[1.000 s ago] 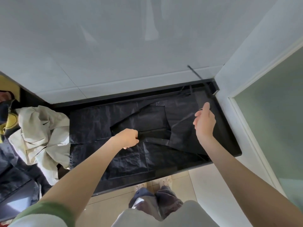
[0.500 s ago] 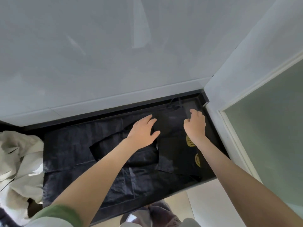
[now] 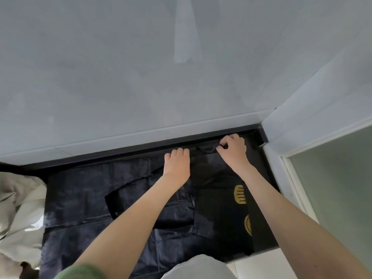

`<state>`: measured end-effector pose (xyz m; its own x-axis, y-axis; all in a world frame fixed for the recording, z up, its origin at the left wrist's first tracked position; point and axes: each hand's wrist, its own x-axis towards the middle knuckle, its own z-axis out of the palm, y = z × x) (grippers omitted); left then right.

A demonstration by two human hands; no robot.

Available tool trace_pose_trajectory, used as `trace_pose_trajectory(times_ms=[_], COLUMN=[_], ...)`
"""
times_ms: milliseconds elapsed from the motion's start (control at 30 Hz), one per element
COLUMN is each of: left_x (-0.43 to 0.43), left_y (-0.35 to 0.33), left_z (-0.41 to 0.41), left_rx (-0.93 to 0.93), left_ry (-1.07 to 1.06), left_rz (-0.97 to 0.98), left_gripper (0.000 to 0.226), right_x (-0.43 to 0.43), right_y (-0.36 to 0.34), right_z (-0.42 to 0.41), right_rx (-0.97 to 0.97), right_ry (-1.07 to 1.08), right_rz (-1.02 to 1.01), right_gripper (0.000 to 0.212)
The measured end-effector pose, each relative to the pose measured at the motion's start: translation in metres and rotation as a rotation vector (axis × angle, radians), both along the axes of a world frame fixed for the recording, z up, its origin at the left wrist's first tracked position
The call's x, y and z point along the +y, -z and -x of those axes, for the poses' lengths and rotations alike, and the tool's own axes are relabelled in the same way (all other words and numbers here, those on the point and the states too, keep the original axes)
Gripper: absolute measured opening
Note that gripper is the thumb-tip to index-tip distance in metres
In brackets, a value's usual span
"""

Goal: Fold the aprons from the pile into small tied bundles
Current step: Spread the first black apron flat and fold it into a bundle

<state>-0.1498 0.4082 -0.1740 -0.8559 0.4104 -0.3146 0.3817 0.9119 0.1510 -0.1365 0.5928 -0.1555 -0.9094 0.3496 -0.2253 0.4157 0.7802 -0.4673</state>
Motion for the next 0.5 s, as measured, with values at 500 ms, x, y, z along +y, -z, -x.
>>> trace_pose_trajectory(times_ms=[500], left_x=[-0.011], left_y=[-0.039], left_z=[-0.004], left_rx=[-0.523], left_ry=[0.052], left_rz=[-0.451], left_gripper=[0.029], right_x=[-0.003], right_y=[-0.090], right_z=[-0.001], right_rx=[0.213], right_ry=[-0.144], right_rz=[0.333], right_gripper=[0.029])
